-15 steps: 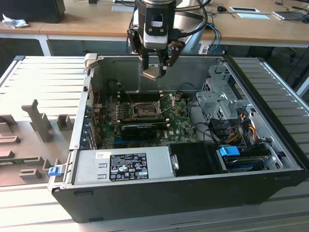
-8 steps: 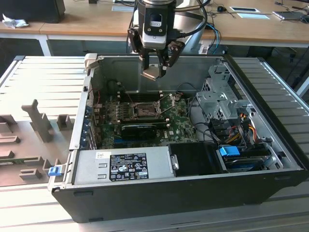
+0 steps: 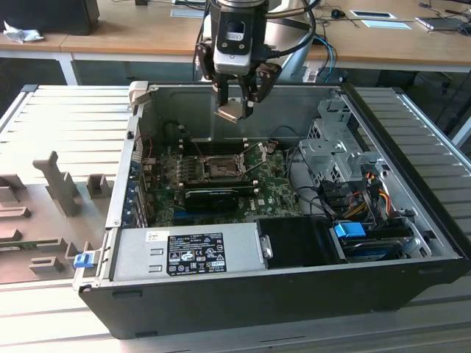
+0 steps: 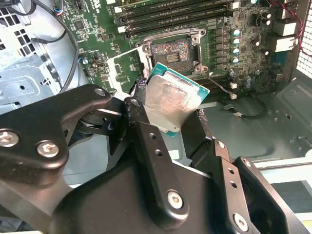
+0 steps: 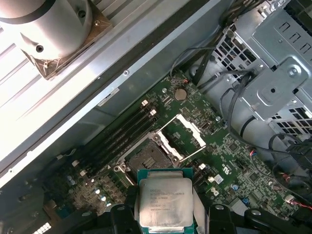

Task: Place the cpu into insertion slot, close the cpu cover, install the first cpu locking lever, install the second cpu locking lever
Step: 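Place the cpu into insertion slot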

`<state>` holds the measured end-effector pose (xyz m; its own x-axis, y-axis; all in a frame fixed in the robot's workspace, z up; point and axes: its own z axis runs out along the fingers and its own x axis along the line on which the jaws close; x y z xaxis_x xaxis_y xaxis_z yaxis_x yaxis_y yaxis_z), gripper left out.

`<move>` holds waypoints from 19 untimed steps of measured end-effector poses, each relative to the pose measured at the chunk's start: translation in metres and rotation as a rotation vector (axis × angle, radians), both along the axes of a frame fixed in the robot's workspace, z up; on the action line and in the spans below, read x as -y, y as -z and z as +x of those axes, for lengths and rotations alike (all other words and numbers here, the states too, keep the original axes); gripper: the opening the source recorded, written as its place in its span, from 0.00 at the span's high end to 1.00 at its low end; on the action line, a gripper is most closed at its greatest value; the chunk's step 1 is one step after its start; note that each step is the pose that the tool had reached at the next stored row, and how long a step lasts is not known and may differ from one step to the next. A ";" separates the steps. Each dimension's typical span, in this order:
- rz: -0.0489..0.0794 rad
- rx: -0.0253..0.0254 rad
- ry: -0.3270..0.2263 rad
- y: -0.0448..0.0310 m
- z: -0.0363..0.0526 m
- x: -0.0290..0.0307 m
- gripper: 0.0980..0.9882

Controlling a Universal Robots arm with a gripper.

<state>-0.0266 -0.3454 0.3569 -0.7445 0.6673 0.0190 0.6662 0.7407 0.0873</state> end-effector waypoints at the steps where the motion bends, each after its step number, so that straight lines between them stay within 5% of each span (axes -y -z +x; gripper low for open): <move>1: 0.000 0.0000 0.003 0.0000 0.0000 0.0000 0.51; 19: 0.000 0.0000 0.086 0.0005 0.0000 0.0000 0.51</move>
<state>-0.0266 -0.3454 0.3564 -0.6842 0.7291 0.0190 0.7275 0.6805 0.0873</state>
